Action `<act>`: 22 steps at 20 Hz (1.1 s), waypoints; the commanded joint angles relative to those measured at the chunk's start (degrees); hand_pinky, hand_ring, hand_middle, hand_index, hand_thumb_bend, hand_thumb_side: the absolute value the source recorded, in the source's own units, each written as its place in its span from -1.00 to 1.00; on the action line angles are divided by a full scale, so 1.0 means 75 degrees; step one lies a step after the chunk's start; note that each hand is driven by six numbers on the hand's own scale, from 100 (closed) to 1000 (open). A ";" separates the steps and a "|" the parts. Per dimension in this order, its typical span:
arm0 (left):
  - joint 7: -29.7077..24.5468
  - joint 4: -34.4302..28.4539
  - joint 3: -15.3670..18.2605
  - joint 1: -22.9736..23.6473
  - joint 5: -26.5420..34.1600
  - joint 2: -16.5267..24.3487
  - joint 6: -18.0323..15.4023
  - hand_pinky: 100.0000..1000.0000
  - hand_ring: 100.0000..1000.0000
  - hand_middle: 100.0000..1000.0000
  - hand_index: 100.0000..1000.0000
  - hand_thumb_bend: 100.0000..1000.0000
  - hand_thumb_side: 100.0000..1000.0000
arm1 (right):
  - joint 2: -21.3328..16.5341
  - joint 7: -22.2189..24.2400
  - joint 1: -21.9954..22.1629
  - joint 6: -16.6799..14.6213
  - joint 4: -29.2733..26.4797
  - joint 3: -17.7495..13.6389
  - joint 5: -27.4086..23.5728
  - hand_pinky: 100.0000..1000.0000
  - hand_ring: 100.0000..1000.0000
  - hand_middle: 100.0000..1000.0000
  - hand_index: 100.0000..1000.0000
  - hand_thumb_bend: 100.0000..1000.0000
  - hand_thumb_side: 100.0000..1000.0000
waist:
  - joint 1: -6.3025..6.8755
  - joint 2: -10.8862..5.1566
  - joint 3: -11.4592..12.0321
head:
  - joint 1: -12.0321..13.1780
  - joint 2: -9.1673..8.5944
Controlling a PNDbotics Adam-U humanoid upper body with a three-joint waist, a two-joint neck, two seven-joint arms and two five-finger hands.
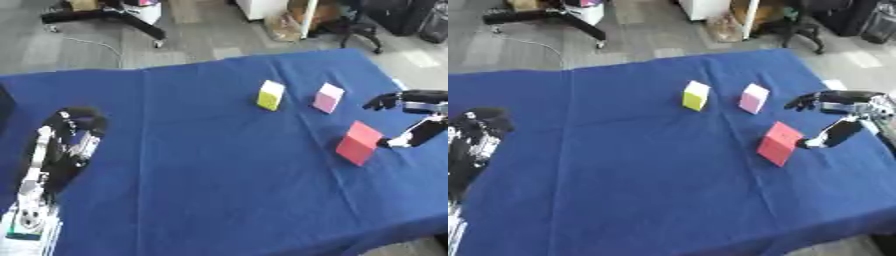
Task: Pick up the objects with one hand, pass them to the other hand, and then place them into the box on the other side of the table.
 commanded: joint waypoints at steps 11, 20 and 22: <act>-0.0032 -0.0162 0.0028 -0.0074 -0.0015 0.0146 -0.0012 0.70 0.10 0.27 0.25 0.01 0.18 | -0.0168 0.1496 -0.0075 -0.1535 0.0078 -0.0004 0.0100 0.72 0.77 0.81 0.97 -0.40 -0.12 | -0.0059 0.0047 -0.0002 | -0.0001 -0.0018; -0.0033 -0.0173 0.0034 -0.0079 -0.0016 0.0144 -0.0011 0.70 0.10 0.27 0.25 0.01 0.18 | -0.0050 0.1551 -0.0106 -0.1563 0.0145 0.0017 0.0126 0.71 0.76 0.81 0.96 -0.42 -0.12 | -0.0036 0.0059 -0.0006 | -0.0012 -0.0018; -0.0031 -0.0176 0.0035 -0.0078 -0.0017 0.0143 -0.0009 0.70 0.10 0.27 0.25 0.01 0.18 | -0.0014 0.1572 -0.0120 -0.1572 0.0159 0.0025 0.0128 0.71 0.76 0.81 0.96 -0.43 -0.12 | -0.0031 0.0064 -0.0003 | -0.0017 -0.0018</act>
